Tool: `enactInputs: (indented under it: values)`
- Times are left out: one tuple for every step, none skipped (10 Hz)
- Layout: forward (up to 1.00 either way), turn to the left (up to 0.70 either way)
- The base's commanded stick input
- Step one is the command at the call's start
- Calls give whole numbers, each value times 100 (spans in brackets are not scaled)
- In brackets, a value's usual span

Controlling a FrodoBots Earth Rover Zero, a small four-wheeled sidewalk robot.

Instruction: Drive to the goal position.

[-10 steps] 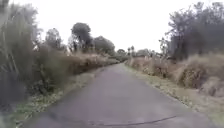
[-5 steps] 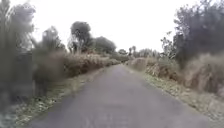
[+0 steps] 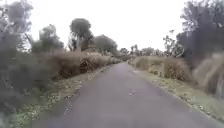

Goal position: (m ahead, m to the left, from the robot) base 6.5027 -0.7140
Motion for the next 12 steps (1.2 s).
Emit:
enactInputs:
  values:
    - [85, 0]
    - [85, 0]
    - [85, 0]
    - [85, 0]
    - [85, 0]
    - [85, 0]
    - [85, 0]
    - [85, 0]
    - [85, 0]
    - [85, -34]
    - [85, -34]
    - [85, -34]
